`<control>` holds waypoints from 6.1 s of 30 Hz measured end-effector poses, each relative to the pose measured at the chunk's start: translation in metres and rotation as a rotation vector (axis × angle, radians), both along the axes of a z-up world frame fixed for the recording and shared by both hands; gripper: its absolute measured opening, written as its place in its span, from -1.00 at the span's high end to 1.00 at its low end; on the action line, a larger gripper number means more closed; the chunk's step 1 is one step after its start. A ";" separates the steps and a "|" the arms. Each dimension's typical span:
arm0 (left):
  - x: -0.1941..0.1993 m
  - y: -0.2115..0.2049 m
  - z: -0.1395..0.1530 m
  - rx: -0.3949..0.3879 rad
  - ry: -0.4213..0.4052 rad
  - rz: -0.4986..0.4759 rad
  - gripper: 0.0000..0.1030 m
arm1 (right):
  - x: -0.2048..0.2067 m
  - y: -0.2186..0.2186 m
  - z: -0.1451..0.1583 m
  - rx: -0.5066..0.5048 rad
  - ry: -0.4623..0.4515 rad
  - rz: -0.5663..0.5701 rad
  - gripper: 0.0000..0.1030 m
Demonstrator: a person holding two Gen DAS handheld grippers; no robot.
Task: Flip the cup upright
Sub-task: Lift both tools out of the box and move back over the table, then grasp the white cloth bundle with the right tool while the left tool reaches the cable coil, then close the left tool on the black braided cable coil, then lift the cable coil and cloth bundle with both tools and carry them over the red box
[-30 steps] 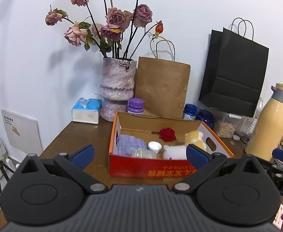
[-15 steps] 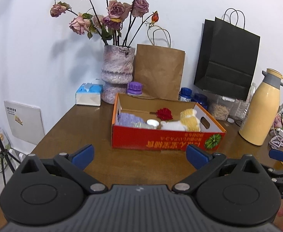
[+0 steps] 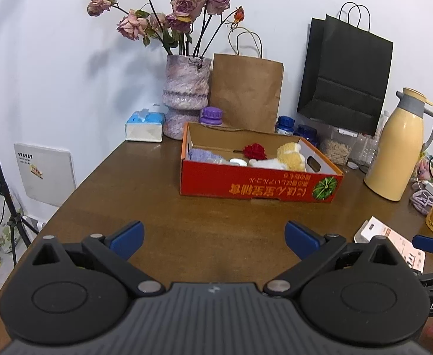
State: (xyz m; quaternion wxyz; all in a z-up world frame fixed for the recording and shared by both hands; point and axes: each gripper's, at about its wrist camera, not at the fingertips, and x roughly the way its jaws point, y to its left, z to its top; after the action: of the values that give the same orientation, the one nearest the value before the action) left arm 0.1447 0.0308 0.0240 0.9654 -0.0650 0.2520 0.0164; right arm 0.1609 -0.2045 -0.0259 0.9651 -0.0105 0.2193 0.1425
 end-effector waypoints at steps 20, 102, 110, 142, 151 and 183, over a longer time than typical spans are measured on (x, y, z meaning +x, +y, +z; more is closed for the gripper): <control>-0.020 0.004 -0.030 0.003 0.090 -0.002 -1.00 | -0.015 0.000 -0.050 -0.064 0.218 0.002 -1.00; 0.003 -0.037 -0.089 0.129 0.217 -0.042 -0.75 | -0.001 -0.032 -0.061 -0.059 0.081 0.011 -0.08; -0.007 -0.036 -0.082 0.130 0.173 -0.036 -0.73 | 0.000 -0.033 -0.062 -0.052 0.086 0.010 -0.08; 0.001 -0.032 -0.022 0.036 0.011 -0.088 -0.70 | 0.002 -0.012 -0.026 -0.013 -0.050 -0.004 -0.04; 0.026 -0.037 -0.002 0.001 -0.025 -0.106 -0.70 | 0.020 0.002 -0.003 0.010 -0.093 -0.001 -0.04; 0.127 -0.030 0.035 -0.095 -0.102 -0.028 -0.70 | 0.117 0.026 0.051 0.099 -0.186 -0.021 -0.03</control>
State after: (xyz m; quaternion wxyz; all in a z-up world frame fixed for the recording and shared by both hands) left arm 0.2714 0.0005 0.0592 0.9729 -0.1078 0.2040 -0.0126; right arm 0.2780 -0.1783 0.0256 0.9821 0.0262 0.1216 0.1412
